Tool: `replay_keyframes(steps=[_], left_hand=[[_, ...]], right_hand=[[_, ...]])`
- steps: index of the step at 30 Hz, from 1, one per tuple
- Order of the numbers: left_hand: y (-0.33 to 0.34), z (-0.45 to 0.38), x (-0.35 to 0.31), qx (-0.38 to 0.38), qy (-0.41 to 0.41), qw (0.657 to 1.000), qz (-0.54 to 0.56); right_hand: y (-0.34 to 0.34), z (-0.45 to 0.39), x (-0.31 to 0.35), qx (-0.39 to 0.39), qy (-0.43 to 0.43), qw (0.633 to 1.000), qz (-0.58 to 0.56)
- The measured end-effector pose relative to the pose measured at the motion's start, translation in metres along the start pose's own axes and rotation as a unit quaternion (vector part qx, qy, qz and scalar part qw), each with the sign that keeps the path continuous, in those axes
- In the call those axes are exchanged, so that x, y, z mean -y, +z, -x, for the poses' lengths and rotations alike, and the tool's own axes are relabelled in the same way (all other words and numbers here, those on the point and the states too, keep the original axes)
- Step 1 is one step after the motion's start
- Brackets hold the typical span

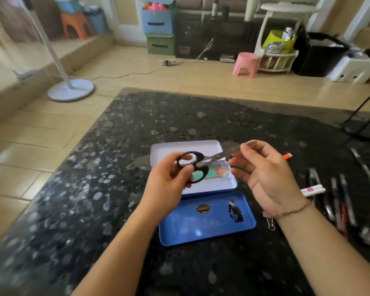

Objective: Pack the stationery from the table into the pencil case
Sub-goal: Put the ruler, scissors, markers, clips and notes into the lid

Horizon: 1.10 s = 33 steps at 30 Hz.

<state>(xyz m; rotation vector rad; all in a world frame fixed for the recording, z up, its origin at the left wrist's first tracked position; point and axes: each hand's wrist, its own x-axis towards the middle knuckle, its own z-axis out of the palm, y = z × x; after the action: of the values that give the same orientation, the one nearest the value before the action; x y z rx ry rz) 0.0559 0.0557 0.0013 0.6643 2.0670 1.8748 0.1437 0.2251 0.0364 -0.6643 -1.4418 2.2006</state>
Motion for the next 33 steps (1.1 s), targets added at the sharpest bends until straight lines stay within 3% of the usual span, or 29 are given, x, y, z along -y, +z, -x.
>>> replay_keyframes(steps=[2, 5, 9, 17, 20, 23, 27, 31, 33], left_hand=[[-0.02, -0.005, 0.007, 0.015, -0.015, 0.997, -0.076], [-0.035, -0.006, 0.016, 0.003, -0.034, 0.985, -0.166], [-0.037, -0.01, 0.031, -0.031, -0.023, 0.949, -0.313], [-0.034, -0.013, 0.039, -0.086, 0.002, 0.903, -0.422], [-0.033, -0.013, 0.039, -0.064, -0.021, 0.876, -0.478], [-0.032, -0.012, 0.039, -0.056, -0.035, 0.866, -0.496], [-0.033, -0.012, 0.041, -0.072, -0.023, 0.861, -0.503], [-0.029, -0.009, 0.042, -0.043, -0.022, 0.87, -0.49], [-0.026, -0.008, 0.04, -0.026, -0.018, 0.865, -0.501]], right_hand=[[-0.002, -0.013, -0.005, 0.011, 0.018, 1.0, 0.013], [-0.001, -0.03, -0.02, 0.015, 0.015, 0.981, 0.191], [-0.001, -0.048, -0.04, -0.001, 0.023, 0.958, 0.284], [0.017, -0.063, -0.058, 0.02, 0.016, 0.922, 0.386], [0.023, -0.066, -0.065, 0.054, -0.021, 0.9, 0.432], [0.019, -0.065, -0.065, 0.103, -0.087, 0.845, 0.518], [0.013, -0.06, -0.061, 0.16, -0.172, 0.742, 0.628], [0.018, -0.063, -0.064, 0.159, -0.218, 0.635, 0.724], [0.018, -0.063, -0.065, 0.146, -0.224, 0.636, 0.724]])
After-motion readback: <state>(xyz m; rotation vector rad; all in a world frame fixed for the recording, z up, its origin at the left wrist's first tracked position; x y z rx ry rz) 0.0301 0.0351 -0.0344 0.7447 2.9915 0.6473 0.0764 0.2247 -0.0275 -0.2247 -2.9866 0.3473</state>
